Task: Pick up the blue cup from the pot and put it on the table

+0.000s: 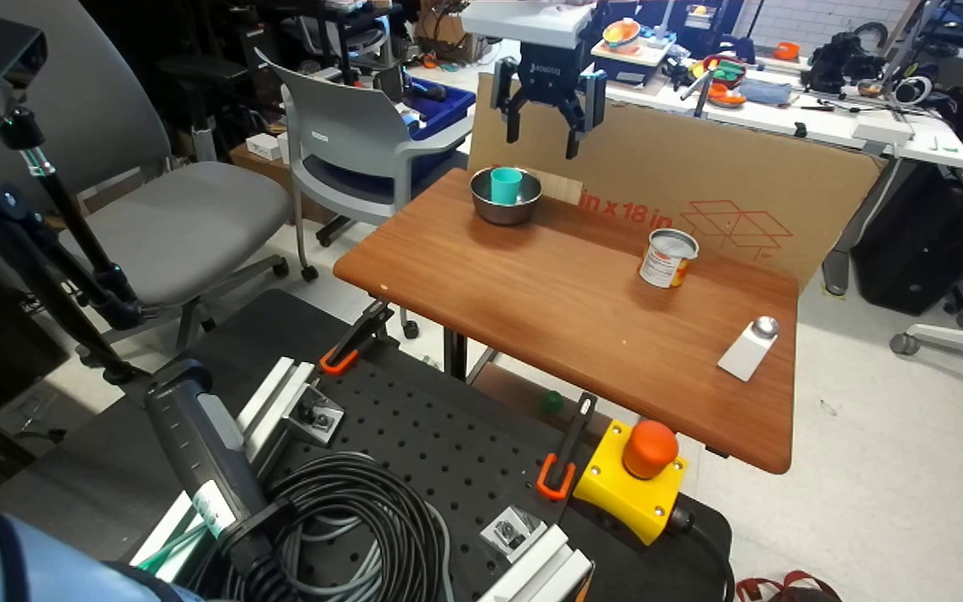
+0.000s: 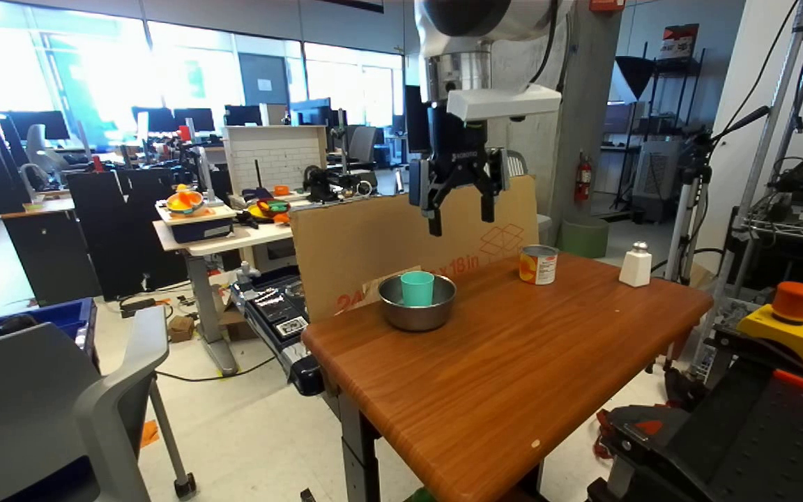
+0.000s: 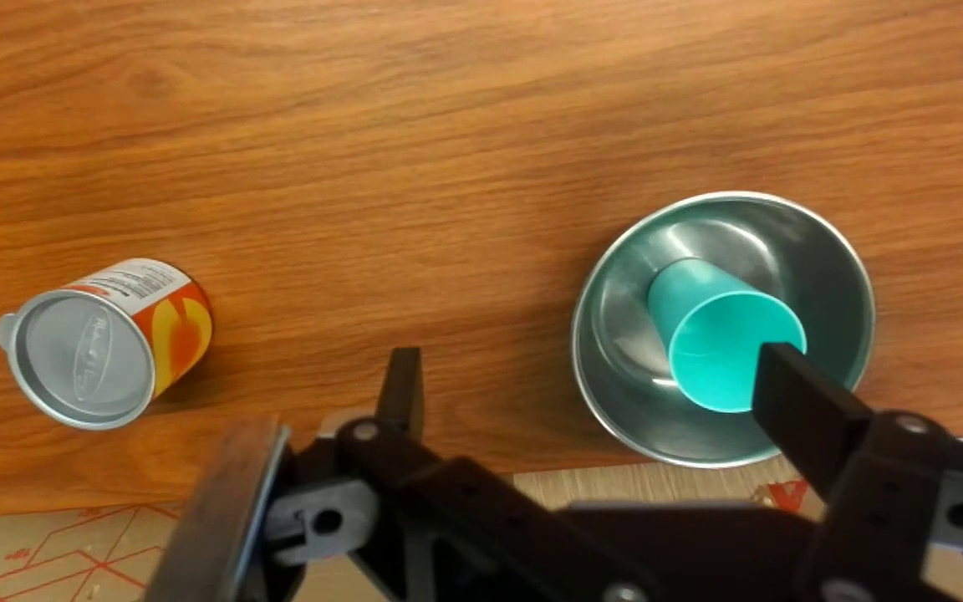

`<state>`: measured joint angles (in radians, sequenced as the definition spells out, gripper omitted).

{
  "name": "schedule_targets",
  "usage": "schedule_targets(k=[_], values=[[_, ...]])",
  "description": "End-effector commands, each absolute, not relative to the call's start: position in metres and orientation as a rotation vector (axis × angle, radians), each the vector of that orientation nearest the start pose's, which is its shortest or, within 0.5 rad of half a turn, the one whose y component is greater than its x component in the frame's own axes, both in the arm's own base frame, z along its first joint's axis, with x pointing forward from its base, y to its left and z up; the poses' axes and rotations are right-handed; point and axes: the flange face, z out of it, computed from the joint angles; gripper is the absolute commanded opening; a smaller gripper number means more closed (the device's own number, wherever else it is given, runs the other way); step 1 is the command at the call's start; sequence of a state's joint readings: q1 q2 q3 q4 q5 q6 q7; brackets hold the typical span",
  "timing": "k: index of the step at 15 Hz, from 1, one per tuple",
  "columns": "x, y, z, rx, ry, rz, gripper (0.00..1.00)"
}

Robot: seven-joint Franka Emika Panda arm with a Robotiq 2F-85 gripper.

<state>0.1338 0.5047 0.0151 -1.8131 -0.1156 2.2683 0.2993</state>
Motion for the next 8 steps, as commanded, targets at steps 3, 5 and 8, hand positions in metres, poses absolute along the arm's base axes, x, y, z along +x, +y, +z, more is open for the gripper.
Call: schedule_targets(k=[3, 5, 8], values=[[0.661, 0.107, 0.234, -3.25, 0.125, 0.034, 1.0], [0.666, 0.11, 0.227, -3.252, 0.127, 0.045, 1.0], [0.672, 0.112, 0.216, -3.255, 0.127, 0.066, 1.0]])
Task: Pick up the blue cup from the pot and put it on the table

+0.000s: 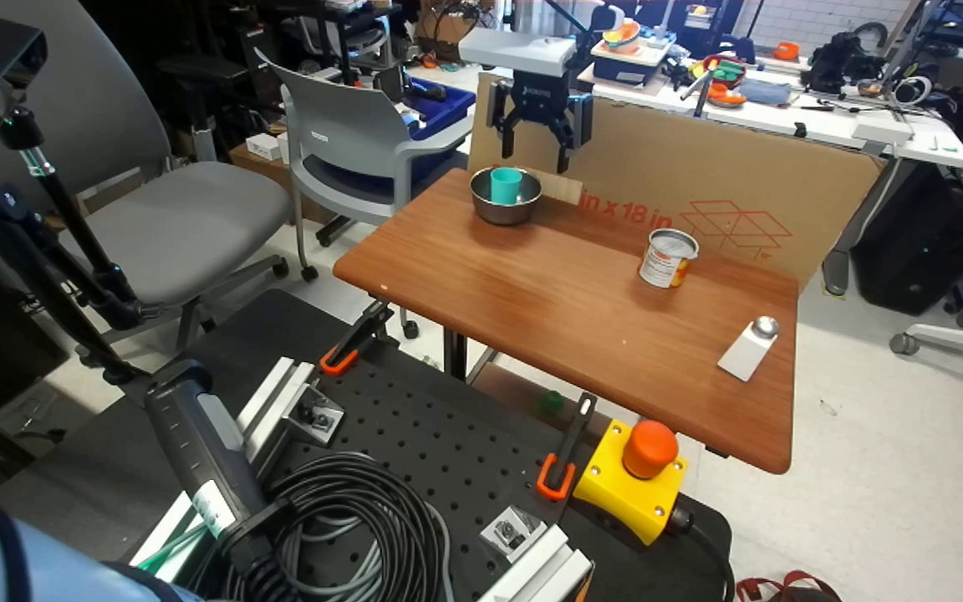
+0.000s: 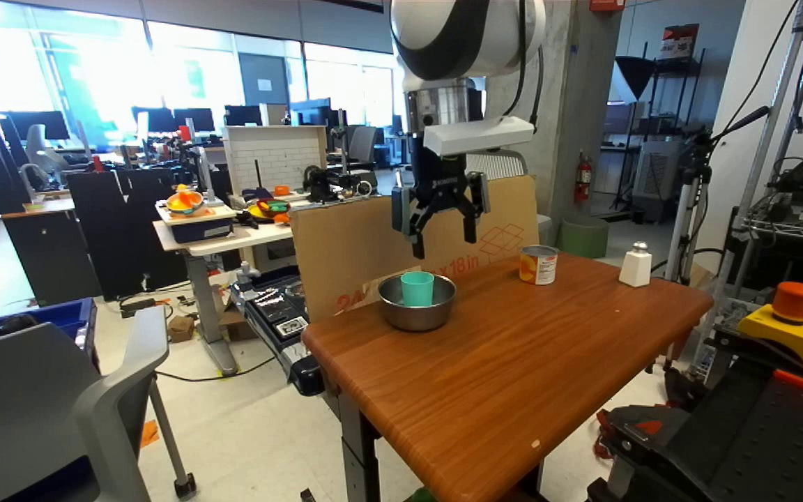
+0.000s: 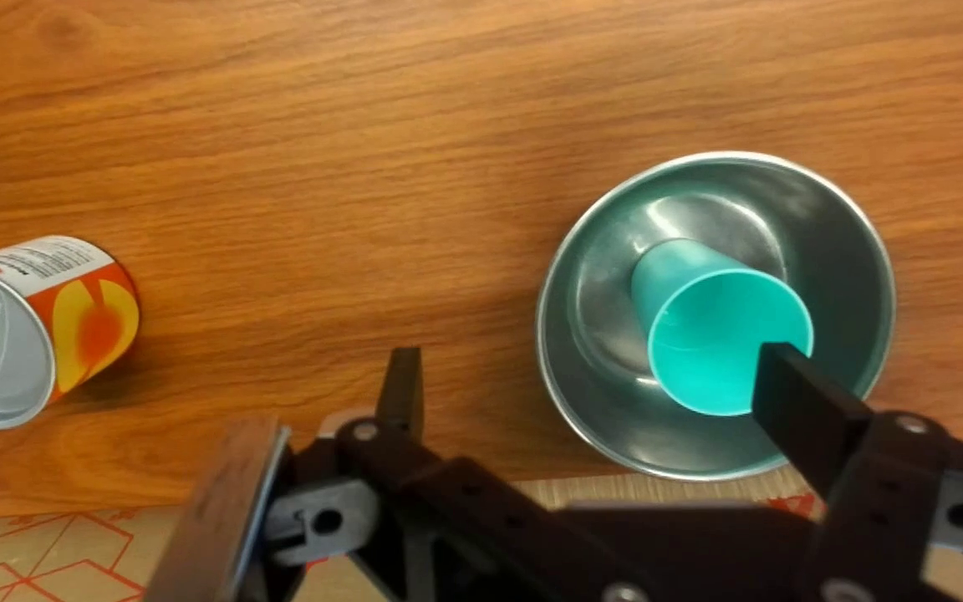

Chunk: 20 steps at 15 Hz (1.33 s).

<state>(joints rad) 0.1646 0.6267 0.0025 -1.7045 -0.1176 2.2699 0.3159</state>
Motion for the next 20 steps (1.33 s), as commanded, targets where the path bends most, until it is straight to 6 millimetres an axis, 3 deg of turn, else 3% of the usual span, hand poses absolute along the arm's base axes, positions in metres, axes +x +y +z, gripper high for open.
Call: schedule_targets(k=[1, 9, 11, 20], values=[[0.674, 0.113, 0.212, -3.254, 0.126, 0.072, 1.0], [0.683, 0.117, 0.19, -3.265, 0.122, 0.109, 1.0], [0.685, 0.118, 0.188, -3.272, 0.125, 0.119, 0.74], [0.681, 0.122, 0.194, -3.299, 0.114, 0.171, 0.05]])
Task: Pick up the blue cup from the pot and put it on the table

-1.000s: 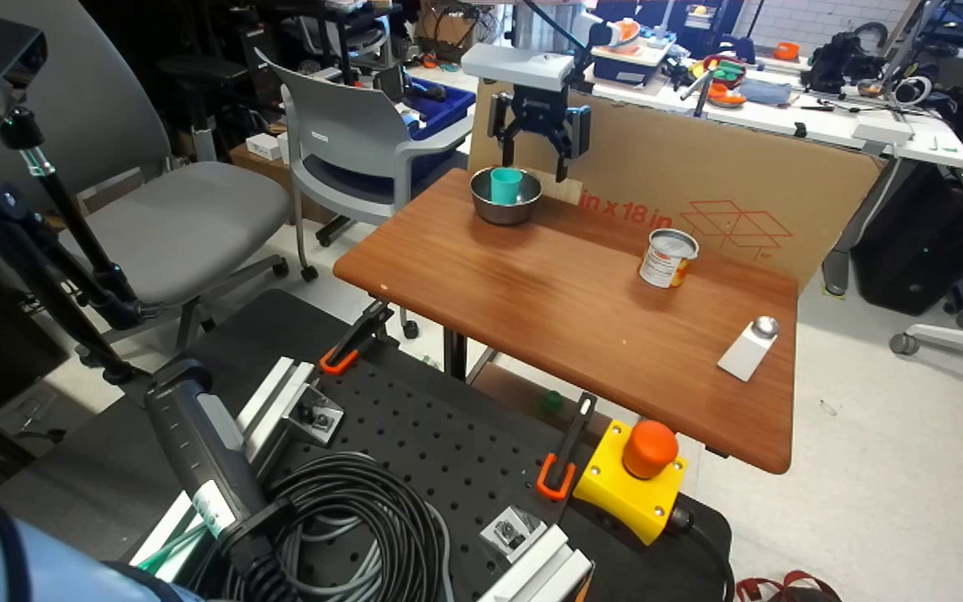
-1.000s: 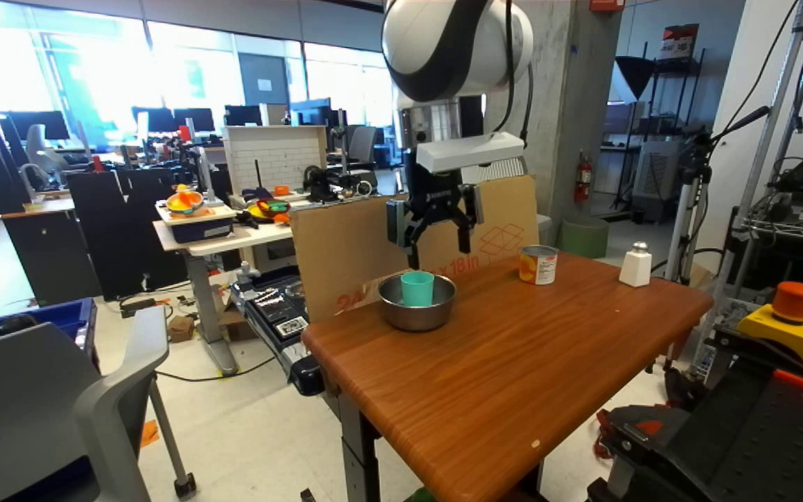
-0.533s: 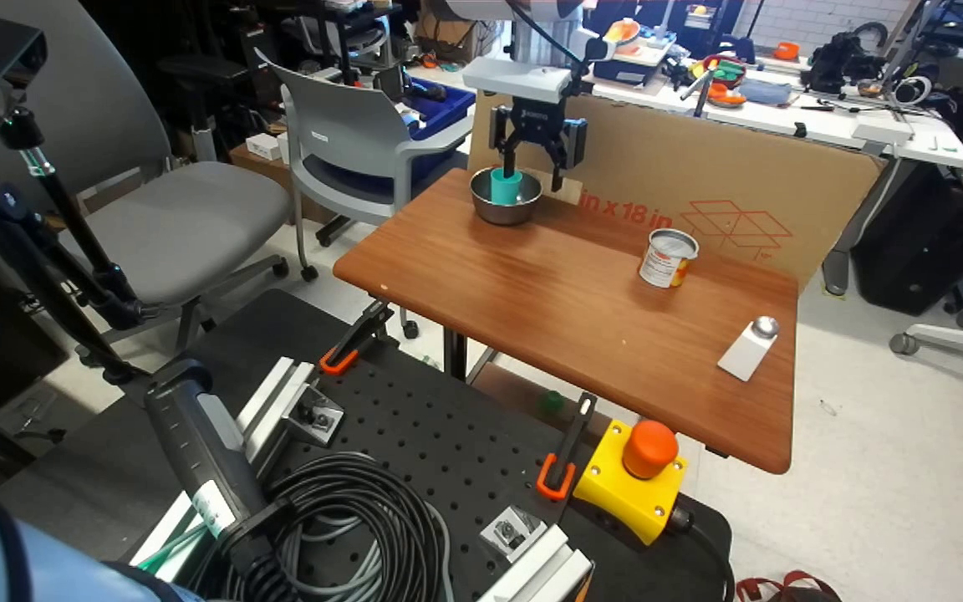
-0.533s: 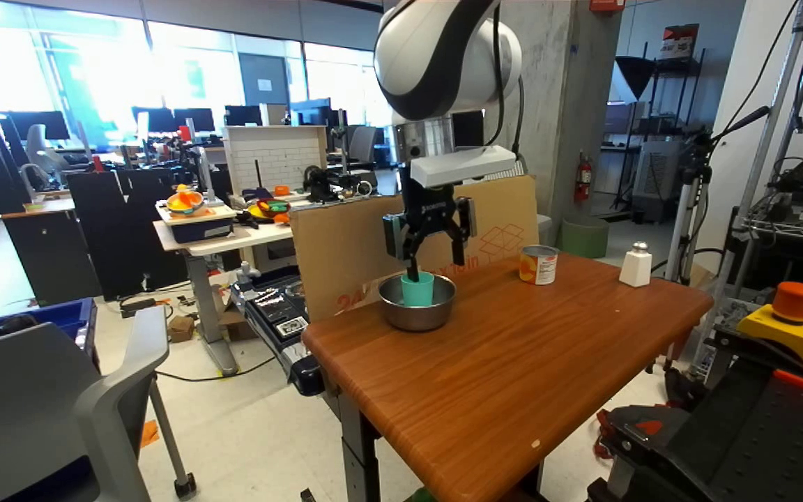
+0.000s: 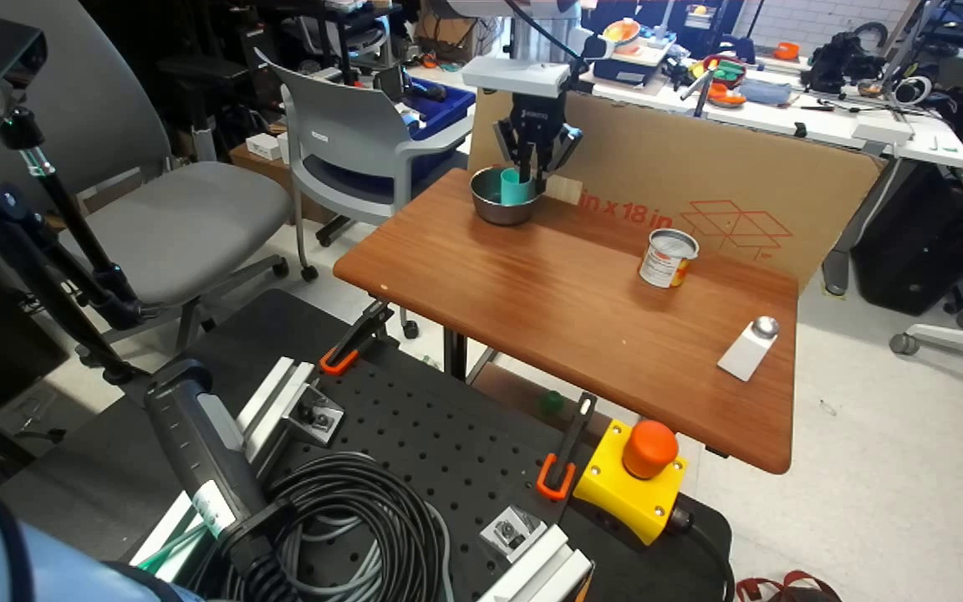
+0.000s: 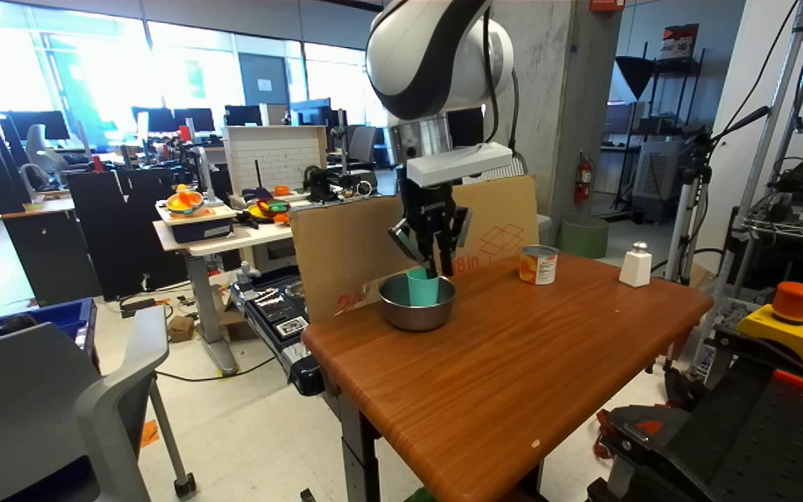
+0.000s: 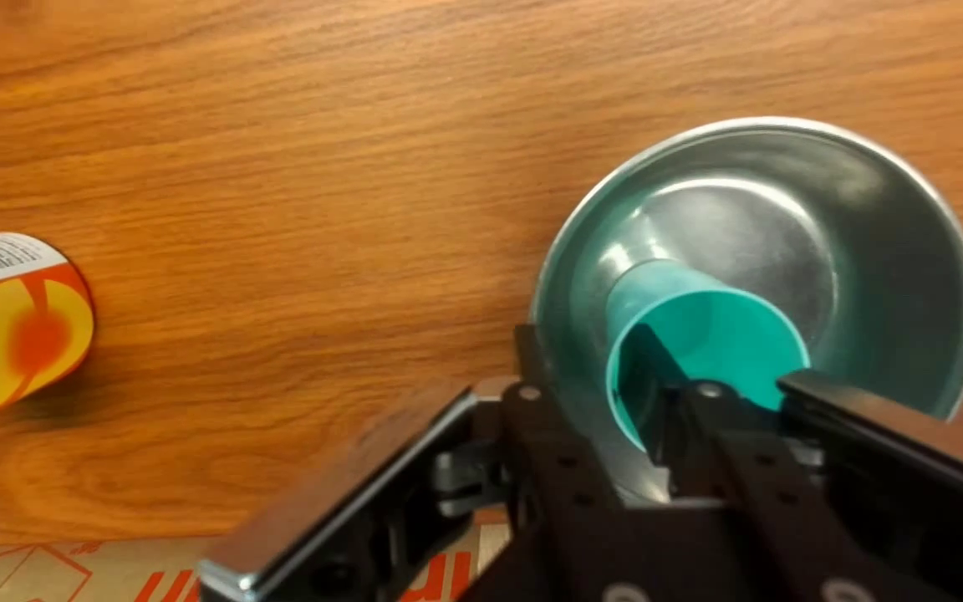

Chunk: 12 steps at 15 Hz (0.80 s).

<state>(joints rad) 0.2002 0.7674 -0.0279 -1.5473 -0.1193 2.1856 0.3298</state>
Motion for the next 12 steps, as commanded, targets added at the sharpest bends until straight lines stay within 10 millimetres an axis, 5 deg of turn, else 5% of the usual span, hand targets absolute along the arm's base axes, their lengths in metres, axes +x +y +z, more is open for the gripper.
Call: schedule_targets(k=[1, 7, 12], values=[[0.68, 0.123, 0.195, -3.298, 0.107, 0.175, 0.0], [0.676, 0.126, 0.212, -3.281, 0.071, 0.138, 0.0], [0.655, 0.111, 0.26, -3.218, -0.02, 0.018, 0.01]])
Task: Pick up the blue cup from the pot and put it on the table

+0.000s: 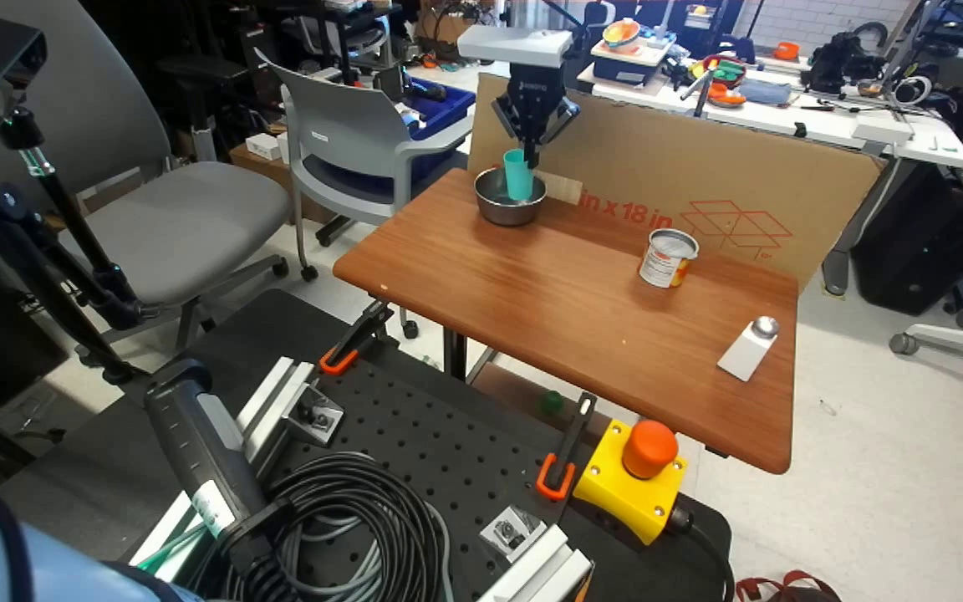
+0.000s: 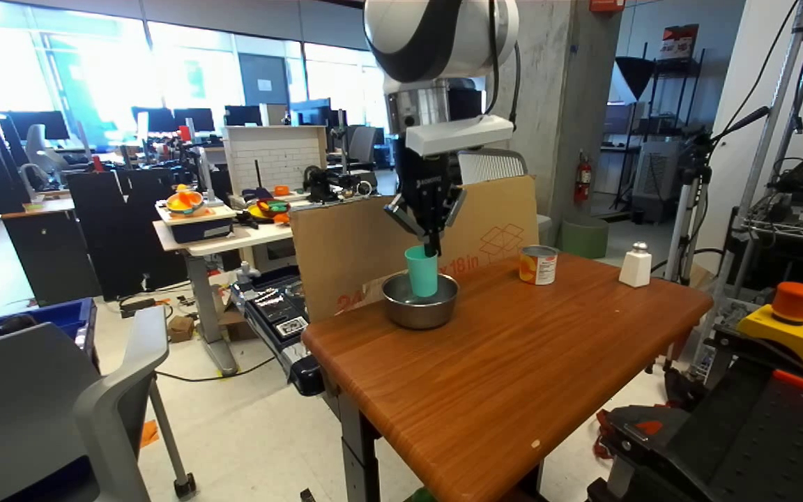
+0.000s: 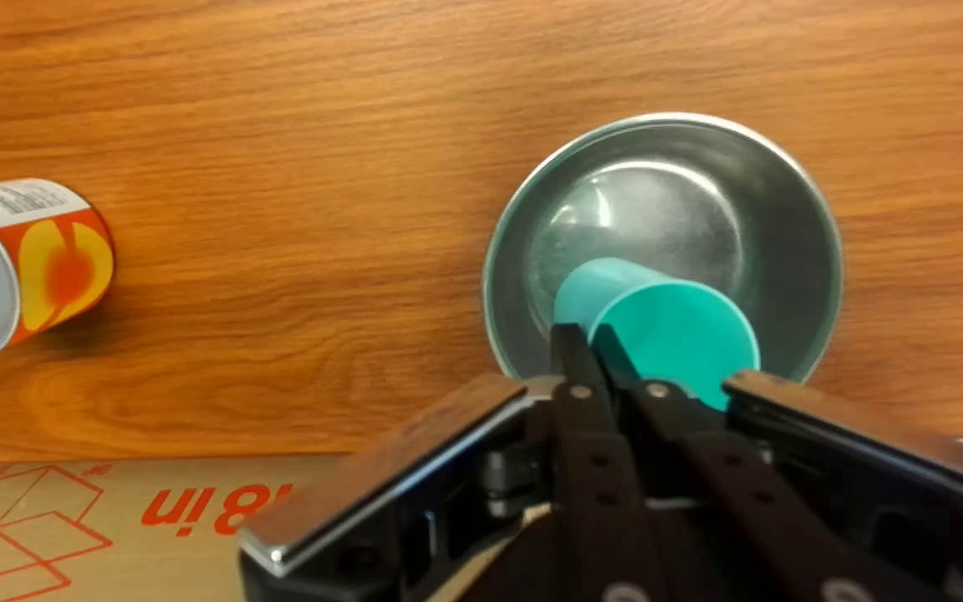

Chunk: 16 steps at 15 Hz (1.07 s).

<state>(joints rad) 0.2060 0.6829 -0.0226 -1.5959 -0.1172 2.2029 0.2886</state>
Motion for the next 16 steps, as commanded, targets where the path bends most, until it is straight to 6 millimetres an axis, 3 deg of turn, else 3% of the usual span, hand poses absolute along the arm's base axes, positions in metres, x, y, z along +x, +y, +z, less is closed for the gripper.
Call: schedule_targets(k=[1, 5, 8, 12, 16], values=[[0.648, 0.101, 0.271, -3.194, -0.031, 0.011, 0.01], [0.619, 0.046, 0.296, -3.106, 0.021, 0.067, 0.01], [0.607, 0.0, 0.294, -3.083, 0.097, 0.147, 0.01], [0.593, -0.038, 0.262, -3.087, 0.145, 0.303, 0.01], [0.576, -0.045, 0.222, -3.103, 0.15, 0.479, 0.01]])
